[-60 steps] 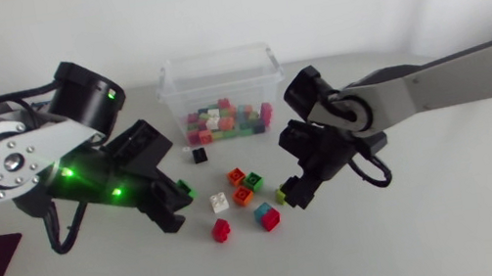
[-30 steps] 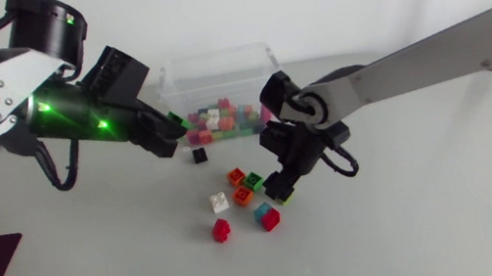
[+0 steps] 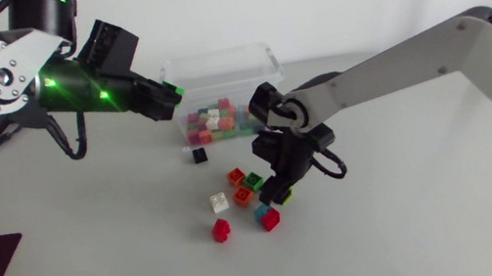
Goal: Place the duplo bricks in the container
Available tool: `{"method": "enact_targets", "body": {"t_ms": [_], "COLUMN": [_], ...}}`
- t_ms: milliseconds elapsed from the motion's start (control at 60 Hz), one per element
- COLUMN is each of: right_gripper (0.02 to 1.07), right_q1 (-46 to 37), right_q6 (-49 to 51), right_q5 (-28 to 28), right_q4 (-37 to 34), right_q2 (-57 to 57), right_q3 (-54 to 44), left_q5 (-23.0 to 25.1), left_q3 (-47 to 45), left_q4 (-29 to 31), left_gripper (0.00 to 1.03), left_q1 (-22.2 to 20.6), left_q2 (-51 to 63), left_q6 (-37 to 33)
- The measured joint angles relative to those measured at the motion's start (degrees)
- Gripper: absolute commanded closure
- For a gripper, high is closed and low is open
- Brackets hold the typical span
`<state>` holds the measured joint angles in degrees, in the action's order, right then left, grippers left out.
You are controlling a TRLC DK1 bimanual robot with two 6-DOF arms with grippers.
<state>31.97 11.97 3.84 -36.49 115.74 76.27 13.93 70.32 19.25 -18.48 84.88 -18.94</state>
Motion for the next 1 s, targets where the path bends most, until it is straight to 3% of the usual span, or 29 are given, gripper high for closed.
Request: {"method": "enact_targets", "body": {"t_ms": [117, 233, 1000], "right_gripper": [0.74, 0.76, 0.77], "right_q1": [0.0, -0.2, -3.6], "right_q6": [0.0, 0.0, 0.0], "right_q5": [-0.1, -0.6, 0.5], "right_q4": [-0.9, -1.1, -5.6], "right_q2": [0.6, 0.6, -15.4], "right_q3": [0.1, 0.1, 0.7], "left_q5": [0.2, 0.3, 0.3], "left_q3": [1.2, 2.5, 20.9], "left_q4": [-1.8, -3.5, -8.9], "left_gripper": [0.70, 0.69, 0.66], "left_q1": [0.1, 0.1, 2.3], "left_q2": [1.4, 3.3, 23.6], "left_q6": [1.2, 2.0, 9.0]}}
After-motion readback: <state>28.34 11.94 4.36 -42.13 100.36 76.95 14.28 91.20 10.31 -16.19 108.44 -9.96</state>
